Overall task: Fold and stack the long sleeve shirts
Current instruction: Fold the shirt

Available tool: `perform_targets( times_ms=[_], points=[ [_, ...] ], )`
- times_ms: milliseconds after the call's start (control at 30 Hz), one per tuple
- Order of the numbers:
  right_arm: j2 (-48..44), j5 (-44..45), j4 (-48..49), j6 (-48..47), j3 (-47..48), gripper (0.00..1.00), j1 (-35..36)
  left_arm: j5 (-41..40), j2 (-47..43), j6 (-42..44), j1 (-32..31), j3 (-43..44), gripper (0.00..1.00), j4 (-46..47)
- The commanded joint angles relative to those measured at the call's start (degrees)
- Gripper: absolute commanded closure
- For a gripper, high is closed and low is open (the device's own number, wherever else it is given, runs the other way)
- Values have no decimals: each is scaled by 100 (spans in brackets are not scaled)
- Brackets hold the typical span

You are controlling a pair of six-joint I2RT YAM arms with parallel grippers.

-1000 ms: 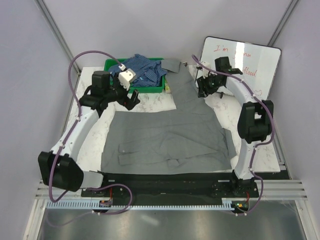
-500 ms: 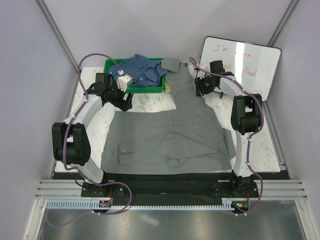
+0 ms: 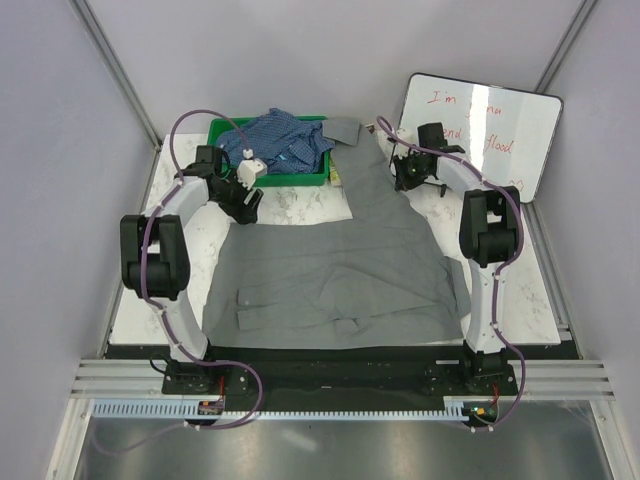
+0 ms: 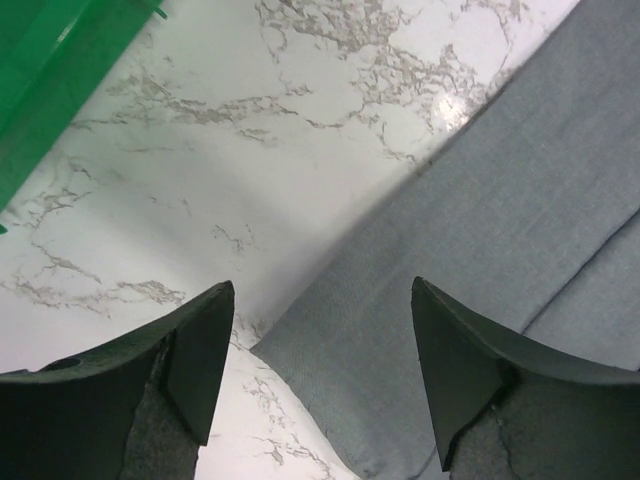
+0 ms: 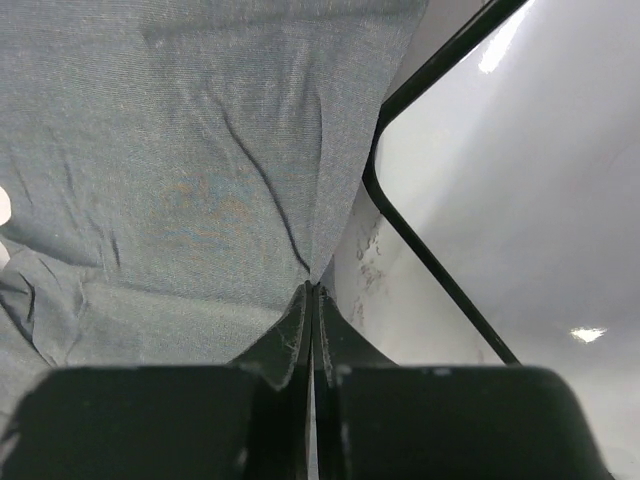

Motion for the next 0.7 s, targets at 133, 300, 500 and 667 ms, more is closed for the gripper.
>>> perform_targets(
  times_ms=[133,300,500,667],
  points=[
    [-272,-424,86,-15,124,100,38,-60,420,1257,66,423,40,-594],
    [-430,-495,51,-15,106,100,29,-138,579,1478,84,467,42,-814],
    [-553,-531,16,-33,71,100,38,-297,772,1566,145,511,44,-849],
    [-668,-610,16,2,53,100,29,-280,799,1627,145,538,49,-858]
  ],
)
